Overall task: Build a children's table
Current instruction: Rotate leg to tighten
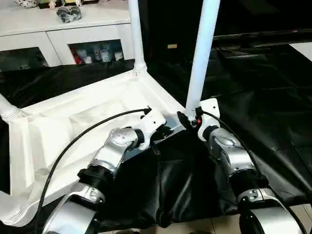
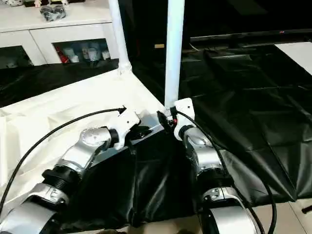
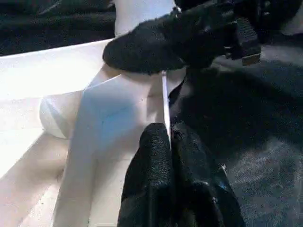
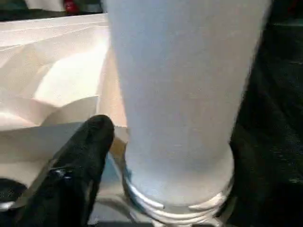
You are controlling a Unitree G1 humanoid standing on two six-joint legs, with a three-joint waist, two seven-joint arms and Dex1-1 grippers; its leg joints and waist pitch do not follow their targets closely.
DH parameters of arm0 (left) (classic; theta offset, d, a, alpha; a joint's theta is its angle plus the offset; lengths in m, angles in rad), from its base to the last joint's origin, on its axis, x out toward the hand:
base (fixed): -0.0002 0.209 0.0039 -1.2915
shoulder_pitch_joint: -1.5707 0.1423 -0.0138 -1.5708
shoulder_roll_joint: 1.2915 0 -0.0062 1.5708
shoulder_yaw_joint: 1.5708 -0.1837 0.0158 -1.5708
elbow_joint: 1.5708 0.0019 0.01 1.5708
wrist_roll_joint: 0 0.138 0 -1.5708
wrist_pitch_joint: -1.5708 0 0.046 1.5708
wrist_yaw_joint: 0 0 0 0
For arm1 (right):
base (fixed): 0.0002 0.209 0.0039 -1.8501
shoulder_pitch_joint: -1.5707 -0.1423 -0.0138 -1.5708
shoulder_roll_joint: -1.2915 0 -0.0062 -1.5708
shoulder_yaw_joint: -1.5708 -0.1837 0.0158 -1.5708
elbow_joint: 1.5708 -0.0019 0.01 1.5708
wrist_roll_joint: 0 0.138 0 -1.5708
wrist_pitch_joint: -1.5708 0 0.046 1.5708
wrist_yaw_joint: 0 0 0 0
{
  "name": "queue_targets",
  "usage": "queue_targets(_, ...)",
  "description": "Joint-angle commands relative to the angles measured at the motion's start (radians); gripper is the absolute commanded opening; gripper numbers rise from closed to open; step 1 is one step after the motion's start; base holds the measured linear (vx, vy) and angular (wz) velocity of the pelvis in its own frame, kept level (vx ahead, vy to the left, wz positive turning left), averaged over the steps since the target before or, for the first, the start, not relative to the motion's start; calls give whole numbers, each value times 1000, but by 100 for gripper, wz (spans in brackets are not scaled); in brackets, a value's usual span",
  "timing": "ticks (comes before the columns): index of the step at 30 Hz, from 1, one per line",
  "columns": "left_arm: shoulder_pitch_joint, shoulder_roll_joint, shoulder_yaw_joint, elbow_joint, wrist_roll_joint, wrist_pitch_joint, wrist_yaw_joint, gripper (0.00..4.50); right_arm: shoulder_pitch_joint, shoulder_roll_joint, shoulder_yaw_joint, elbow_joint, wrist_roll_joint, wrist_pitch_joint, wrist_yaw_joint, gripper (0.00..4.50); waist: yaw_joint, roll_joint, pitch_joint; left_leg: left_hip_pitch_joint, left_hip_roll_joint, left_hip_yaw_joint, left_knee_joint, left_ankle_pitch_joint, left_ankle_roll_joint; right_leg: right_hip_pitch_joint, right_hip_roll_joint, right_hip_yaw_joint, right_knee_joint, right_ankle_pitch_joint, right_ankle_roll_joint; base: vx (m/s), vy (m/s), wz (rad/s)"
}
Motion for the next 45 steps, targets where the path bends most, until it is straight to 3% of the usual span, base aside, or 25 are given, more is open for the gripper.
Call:
queue_targets(1, -8, -6, -28, -69, -39, -62, -81, 0, 16, 6, 67, -22, 0, 1, 95, 403, 5, -10, -68, 16, 57, -32, -67, -134, 97, 54, -74, 42, -63, -61, -259, 0, 0, 0)
queue_targets(6, 32, 62, -25, -120, -78, -73, -203, 0, 54, -88, 106, -86, 19, -17, 311, 403, 15, -8, -67, 16, 62, -28, -65, -142, 116, 51, -72, 41, -60, -51, -268, 0, 0, 0)
queue_targets(12, 52, 112, -14, -148, -116, -81, -294, 0, 98, -176, 147, -145, 41, -13, 516, 403, 25, -10, -61, 20, 65, -29, -71, -191, 87, 47, -74, 44, -69, -147, -252, 0, 0, 0)
queue_targets(17, 59, 131, -14, -160, -129, -79, -329, 0, 111, -206, 155, -171, 59, 1, 588, 403, 24, -13, -62, 20, 63, -30, -72, -187, 73, 47, -73, 44, -70, -155, -248, 0, 0, 0)
queue_targets(18, 71, 162, -14, -172, -140, -77, -372, 0, 130, -247, 166, -220, 96, 32, 697, 385, 29, -13, -66, 19, 63, -30, -69, -165, 89, 53, -73, 44, -65, -119, -248, 0, 0, 0)
queue_targets(20, 82, 192, -12, -179, -146, -80, -410, 0, 147, -283, 181, -265, 126, 67, 794, 366, 31, -15, -66, 13, 65, -30, -67, -136, 119, 51, -71, 43, -58, -66, -255, 0, 0, 0)
queue_targets(22, 86, 205, -9, -181, -148, -81, -422, 0, 153, -298, 196, -275, 125, 79, 831, 355, 34, -15, -66, 16, 66, -30, -65, -136, 128, 48, -72, 42, -59, -66, -262, 0, 0, 0)
queue_targets(24, 89, 211, -7, -188, -152, -75, -429, 0, 158, -305, 208, -280, 121, 82, 849, 332, 37, -13, -63, 19, 66, -29, -68, -160, 112, 44, -73, 43, -65, -120, -259, 0, 0, 0)
queue_targets(29, 94, 215, -7, -198, -155, -66, -438, 0, 163, -307, 215, -289, 121, 85, 856, 293, 38, -14, -62, 21, 66, -30, -72, -180, 79, 44, -73, 45, -69, -172, -245, 0, 0, 0)
queue_targets(34, 103, 220, -13, -212, -161, -58, -451, 0, 177, -311, 224, -314, 123, 100, 864, 272, 39, -13, -66, 18, 65, -30, -68, -138, 95, 46, -73, 44, -61, -104, -252, 0, 0, 0)
queue_targets(39, 88, 184, -2, -191, -140, -59, -374, 0, 179, -268, 198, -301, 116, 85, 785, 268, 40, -14, -63, 19, 65, -29, -69, -154, 92, 44, -73, 44, -65, -128, -253, 0, 0, 0)
queue_targets(41, 66, 144, 3, -157, -104, -52, -272, 0, 154, -214, 173, -234, 69, 55, 625, 267, 35, -14, -61, 20, 64, -29, -71, -175, 74, 41, -74, 45, -70, -169, -245, 0, 0, 0)
queue_targets(42, 51, 111, 7, -137, -84, -40, -200, 0, 126, -168, 154, -170, 30, 37, 474, 267, 25, -15, -56, 22, 59, -30, -76, -213, 44, 39, -73, 44, -79, -239, -234, 0, 0, 0)
queue_targets(44, 46, 95, 9, -133, -80, -33, -176, 0, 117, -153, 147, -150, 19, 31, 424, 266, 19, -17, -55, 26, 58, -35, -79, -234, 22, 41, -76, 43, -83, -295, -217, 0, 0, 0)
queue_targets(45, 36, 71, 8, -123, -71, -27, -138, 0, 100, -126, 132, -118, 12, 34, 348, 266, 11, -14, -56, 22, 58, -35, -79, -231, 20, 43, -76, 45, -85, -296, -206, 0, 0, 0)
